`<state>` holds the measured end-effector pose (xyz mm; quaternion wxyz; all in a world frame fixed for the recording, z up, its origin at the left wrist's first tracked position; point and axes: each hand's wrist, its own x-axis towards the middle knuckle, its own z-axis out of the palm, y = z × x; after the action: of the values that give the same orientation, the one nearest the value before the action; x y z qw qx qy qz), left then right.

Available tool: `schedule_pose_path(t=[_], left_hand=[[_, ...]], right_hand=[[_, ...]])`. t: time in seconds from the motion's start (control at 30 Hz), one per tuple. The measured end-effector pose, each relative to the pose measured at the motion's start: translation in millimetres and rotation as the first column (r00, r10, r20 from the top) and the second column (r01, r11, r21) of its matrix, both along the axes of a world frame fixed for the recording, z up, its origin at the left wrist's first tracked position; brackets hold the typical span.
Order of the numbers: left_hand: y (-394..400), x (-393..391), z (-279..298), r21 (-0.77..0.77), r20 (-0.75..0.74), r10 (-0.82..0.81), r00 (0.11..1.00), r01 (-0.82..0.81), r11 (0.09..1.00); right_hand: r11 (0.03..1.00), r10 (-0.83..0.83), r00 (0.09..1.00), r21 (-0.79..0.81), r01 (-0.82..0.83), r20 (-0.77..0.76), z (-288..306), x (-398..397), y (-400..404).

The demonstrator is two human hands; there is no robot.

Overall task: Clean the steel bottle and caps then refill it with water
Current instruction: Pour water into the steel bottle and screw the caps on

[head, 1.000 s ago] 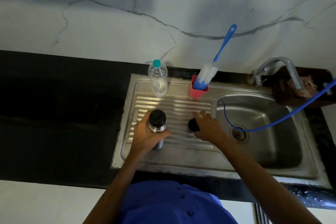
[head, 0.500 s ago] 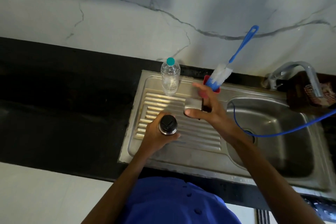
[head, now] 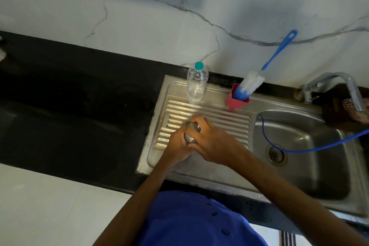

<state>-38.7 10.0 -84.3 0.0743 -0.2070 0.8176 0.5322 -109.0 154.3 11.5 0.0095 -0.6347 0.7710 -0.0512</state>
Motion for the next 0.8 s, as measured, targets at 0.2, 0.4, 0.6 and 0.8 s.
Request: schedule_pose_path(t=[0.2,0.4,0.6,0.8], left_hand=[[15.9,0.0,4.8,0.022,0.057,-0.011,0.998,0.010,1.000],[2.3,6.7,3.7,0.016,0.024,0.031,0.999,-0.032,0.999],[1.8,5.5,6.4,0.047,0.023,-0.004,1.000,0.003,0.999],[1.4,6.7,15.0,-0.009,0.057,-0.070,0.996,0.071,0.997]], right_hand=[[0.795,-0.533,0.843,0.296,0.529,-0.075,27.2,1.0,-46.6],[0.902,-0.203,0.946,0.327,0.281,-0.253,54.6,-8.3,-40.8],[0.968,-0.214,0.973,0.151,0.200,0.083,41.3,-14.9,-19.2],[0.929,-0.370,0.929,0.017,0.370,0.009,31.8,-2.2,-20.5]])
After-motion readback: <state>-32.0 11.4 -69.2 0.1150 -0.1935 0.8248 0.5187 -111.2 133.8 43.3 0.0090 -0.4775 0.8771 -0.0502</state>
